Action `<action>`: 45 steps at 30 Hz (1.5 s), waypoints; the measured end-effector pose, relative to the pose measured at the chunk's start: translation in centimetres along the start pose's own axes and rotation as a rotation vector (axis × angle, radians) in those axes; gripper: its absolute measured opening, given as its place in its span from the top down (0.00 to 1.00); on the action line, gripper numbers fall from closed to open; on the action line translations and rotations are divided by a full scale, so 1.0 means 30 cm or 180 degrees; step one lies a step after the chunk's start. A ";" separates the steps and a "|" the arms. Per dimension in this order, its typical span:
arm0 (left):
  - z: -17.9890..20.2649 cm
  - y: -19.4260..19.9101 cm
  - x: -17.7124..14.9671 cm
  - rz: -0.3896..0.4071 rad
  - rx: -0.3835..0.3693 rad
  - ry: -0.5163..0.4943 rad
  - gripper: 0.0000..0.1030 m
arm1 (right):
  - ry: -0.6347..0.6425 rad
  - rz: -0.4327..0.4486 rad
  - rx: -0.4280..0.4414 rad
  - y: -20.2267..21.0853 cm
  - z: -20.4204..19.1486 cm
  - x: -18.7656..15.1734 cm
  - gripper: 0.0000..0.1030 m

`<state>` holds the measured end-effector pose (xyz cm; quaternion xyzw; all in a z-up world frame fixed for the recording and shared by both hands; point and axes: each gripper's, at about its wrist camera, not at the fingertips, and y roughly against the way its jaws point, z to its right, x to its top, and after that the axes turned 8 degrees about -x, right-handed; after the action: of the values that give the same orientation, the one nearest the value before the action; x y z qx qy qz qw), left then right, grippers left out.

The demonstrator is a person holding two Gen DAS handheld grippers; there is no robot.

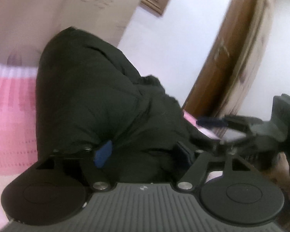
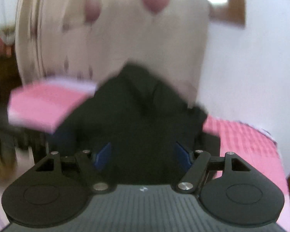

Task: Fold large clothes

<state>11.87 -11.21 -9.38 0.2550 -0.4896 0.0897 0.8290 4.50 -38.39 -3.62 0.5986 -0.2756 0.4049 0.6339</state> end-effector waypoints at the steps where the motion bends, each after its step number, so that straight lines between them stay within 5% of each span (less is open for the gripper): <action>1: 0.006 -0.004 -0.002 -0.0015 0.0027 -0.0055 0.29 | -0.0091 -0.0037 -0.0015 -0.009 -0.002 -0.034 0.31; 8: -0.018 -0.011 -0.025 -0.0038 0.0022 -0.0042 0.31 | -0.0601 -0.0188 -0.0075 -0.097 0.029 -0.136 0.21; 17: -0.028 -0.009 -0.034 0.0005 0.0005 -0.0094 0.31 | -0.0983 -0.0230 0.0155 -0.088 0.104 -0.127 0.16; 21: -0.012 -0.015 -0.033 0.0025 -0.0060 -0.0116 0.20 | -0.1098 0.0374 0.0139 0.060 0.160 -0.007 0.15; 25: 0.013 -0.030 -0.038 0.0004 -0.0062 -0.0219 0.11 | -0.0664 0.0531 0.0122 0.018 0.141 0.200 0.15; 31: 0.016 -0.038 -0.041 -0.0030 -0.0041 -0.0280 0.10 | -0.0462 0.0038 -0.0089 -0.275 0.127 0.339 0.15; 36: 0.029 -0.046 -0.036 -0.0081 -0.0006 -0.0354 0.08 | -0.0343 -0.0295 -0.0258 -0.408 0.109 0.278 0.14; 45: 0.058 -0.065 -0.027 -0.0165 0.0058 -0.0509 0.05 | -0.0872 -0.0573 -0.0146 -0.495 0.188 0.188 0.00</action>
<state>10.90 -13.67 -10.04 0.2815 -0.5467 0.0520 0.7869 20.73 -42.24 -6.12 0.6558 -0.3138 0.2546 0.6377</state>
